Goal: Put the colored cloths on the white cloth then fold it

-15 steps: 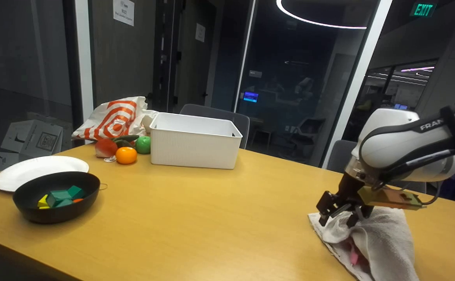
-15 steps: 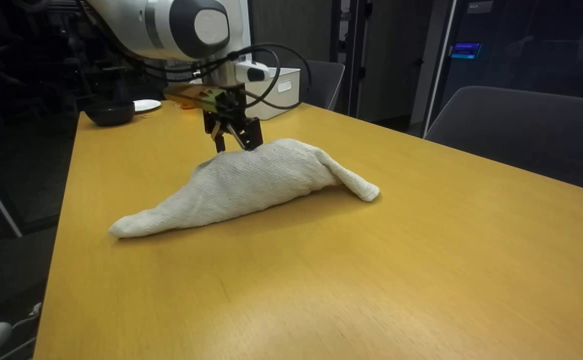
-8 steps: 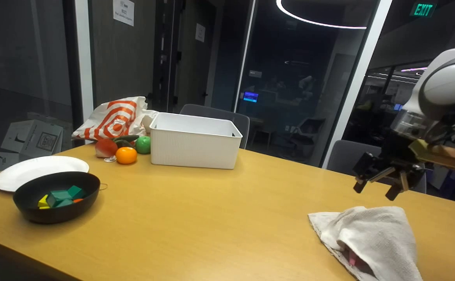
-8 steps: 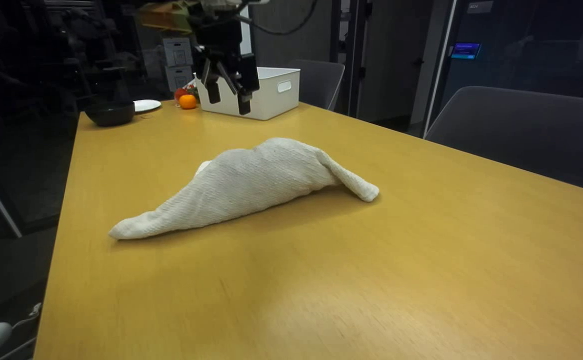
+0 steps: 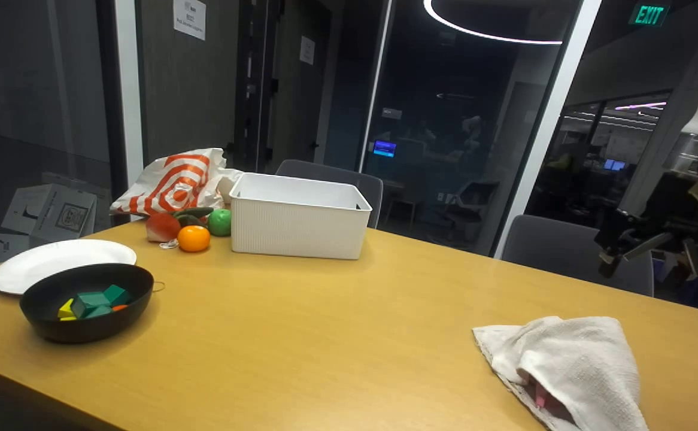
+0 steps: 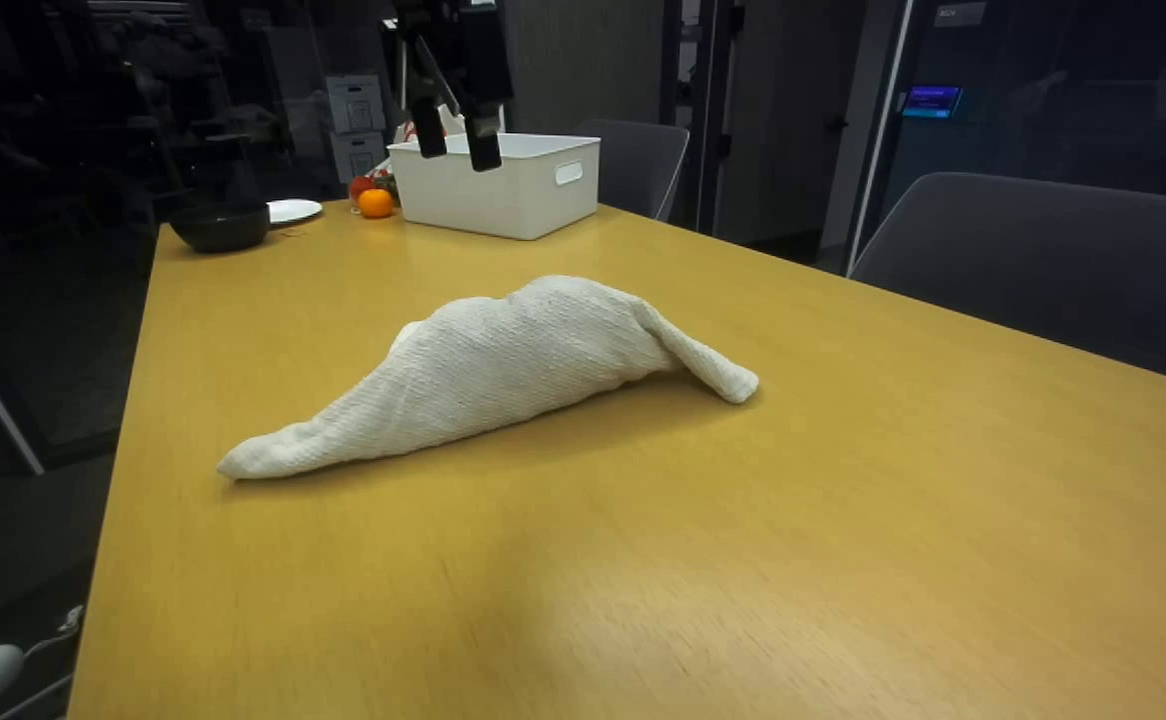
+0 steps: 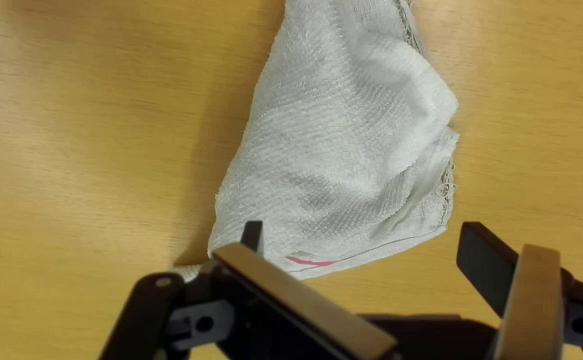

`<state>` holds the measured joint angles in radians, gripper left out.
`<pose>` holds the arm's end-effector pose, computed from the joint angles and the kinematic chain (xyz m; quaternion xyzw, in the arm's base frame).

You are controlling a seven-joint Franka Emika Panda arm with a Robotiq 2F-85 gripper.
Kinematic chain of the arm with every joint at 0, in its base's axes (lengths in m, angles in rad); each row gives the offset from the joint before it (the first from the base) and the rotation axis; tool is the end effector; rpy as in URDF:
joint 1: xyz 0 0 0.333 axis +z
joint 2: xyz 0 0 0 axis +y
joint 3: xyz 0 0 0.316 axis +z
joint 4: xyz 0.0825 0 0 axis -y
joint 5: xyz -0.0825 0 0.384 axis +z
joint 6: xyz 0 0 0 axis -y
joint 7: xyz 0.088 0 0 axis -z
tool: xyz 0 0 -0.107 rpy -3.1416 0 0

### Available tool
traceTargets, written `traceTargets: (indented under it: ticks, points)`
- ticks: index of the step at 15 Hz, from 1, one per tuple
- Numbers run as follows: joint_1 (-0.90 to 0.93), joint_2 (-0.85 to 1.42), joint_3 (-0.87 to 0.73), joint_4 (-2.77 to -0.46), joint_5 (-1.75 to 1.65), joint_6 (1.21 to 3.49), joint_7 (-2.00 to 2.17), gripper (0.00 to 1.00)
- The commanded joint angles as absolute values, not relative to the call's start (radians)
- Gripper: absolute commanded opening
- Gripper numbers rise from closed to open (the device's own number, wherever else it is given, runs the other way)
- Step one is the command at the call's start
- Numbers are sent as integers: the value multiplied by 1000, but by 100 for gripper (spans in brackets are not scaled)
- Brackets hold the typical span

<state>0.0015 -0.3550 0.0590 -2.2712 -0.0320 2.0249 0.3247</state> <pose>0.4551 0.0277 0.5085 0.9902 -0.1266 0.0577 0.0143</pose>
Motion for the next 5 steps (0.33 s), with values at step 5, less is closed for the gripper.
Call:
traceTargets:
  ticks: [5]
  points:
    - [-6, -354, 67, -2274, -30, 2022, 330, 100]
